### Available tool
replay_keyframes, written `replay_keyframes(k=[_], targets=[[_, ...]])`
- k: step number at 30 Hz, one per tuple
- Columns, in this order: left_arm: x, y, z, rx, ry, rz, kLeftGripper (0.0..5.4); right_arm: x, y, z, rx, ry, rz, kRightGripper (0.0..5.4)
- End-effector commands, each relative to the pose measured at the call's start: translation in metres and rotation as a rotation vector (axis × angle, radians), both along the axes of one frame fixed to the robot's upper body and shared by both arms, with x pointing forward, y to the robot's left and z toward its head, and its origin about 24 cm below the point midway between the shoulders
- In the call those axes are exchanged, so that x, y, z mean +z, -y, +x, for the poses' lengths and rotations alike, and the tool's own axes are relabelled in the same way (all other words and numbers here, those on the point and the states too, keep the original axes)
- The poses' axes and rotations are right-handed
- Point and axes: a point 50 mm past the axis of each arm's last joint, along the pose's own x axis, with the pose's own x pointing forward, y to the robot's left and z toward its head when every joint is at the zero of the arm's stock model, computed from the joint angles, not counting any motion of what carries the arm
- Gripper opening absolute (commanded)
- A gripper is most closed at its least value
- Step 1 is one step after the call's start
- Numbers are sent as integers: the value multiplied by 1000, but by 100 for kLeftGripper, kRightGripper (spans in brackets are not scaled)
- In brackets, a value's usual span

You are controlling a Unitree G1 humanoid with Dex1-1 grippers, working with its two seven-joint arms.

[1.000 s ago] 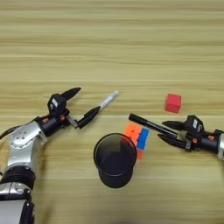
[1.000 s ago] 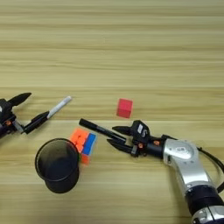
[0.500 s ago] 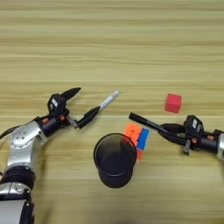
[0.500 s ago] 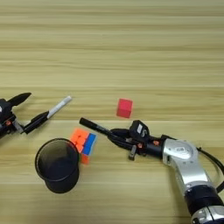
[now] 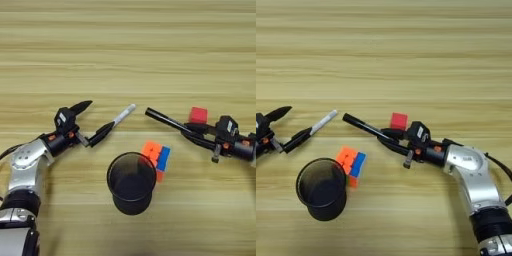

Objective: Move the objects on the table

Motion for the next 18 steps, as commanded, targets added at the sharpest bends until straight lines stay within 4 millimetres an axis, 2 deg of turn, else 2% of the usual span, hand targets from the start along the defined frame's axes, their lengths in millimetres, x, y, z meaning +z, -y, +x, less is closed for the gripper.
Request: replay_keyframes(k=[1,10,15,18], targets=[[3,1,2,-4,13,5,540,21,-3,-4,43,58,-1,89],[0,6,2,-6,12,0,540,71,-17,-21,232,141,-82,89],[0,10,3,-6,15,-3,540,87,-21,-32,312,124,-149,89],[1,11,4,-4,17,-4,540,89,-25,-36,370,92,-195,89]])
